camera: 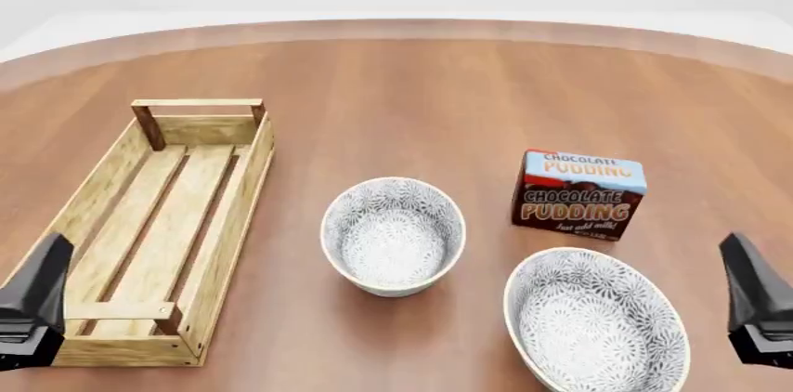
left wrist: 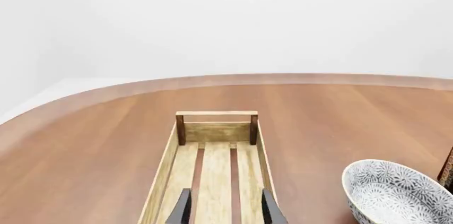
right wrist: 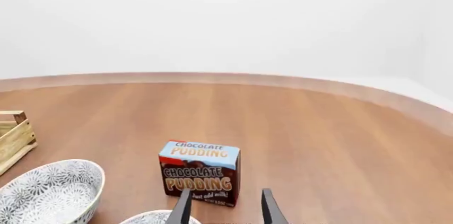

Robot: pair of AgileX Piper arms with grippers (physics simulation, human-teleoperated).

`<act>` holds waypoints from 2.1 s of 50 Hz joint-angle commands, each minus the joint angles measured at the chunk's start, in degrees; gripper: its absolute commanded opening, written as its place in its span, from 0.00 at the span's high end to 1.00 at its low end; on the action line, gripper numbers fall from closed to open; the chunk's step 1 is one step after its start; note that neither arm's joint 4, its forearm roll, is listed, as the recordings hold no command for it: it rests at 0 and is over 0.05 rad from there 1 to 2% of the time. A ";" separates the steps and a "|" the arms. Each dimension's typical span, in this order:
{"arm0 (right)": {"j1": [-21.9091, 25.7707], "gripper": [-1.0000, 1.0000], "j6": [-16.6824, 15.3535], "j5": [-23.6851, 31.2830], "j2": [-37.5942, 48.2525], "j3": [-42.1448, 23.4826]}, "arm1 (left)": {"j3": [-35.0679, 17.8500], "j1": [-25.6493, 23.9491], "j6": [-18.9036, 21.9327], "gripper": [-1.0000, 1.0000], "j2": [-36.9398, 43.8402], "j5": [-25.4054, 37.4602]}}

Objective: Stack the left bowl on the right bowl and place them in the tray.

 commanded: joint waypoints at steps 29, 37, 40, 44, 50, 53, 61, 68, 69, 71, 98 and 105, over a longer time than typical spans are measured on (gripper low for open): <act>16.41 0.00 0.75 7.40 46.56 -36.14 | 0.00 0.00 0.00 0.00 0.00 0.00; 21.64 0.00 0.32 12.67 60.60 -48.57 | 0.00 0.00 0.00 0.00 0.00 0.00; 23.55 0.00 0.39 14.37 64.12 -51.41 | 0.00 0.00 0.00 0.00 0.00 0.00; 25.96 0.00 -1.14 16.23 69.14 -55.43 | 0.00 0.00 0.00 0.00 0.00 0.00; 31.21 0.00 -1.80 18.91 79.16 -59.97 | 0.00 0.00 0.00 0.00 0.00 0.00; 31.32 0.00 -2.61 19.53 82.44 -61.28 | 0.00 0.00 0.00 0.00 0.00 0.00; 33.03 0.00 -4.13 20.17 90.38 -64.06 | 0.00 0.00 0.00 0.00 0.00 0.00; 32.49 0.00 -6.15 20.37 93.57 -64.59 | 0.00 0.00 0.00 0.00 0.00 0.00; 32.22 0.00 -6.57 20.25 94.13 -64.57 | 0.00 0.00 0.00 0.00 0.00 0.00; 32.32 0.00 -6.70 19.89 95.07 -64.37 | 0.00 0.00 0.00 0.00 0.00 0.00; 32.53 0.00 -7.49 15.93 103.02 -63.92 | 0.00 0.00 0.00 0.00 0.00 0.00; 32.95 0.00 -6.61 14.64 104.09 -63.20 | 0.00 0.00 0.00 0.00 0.00 0.00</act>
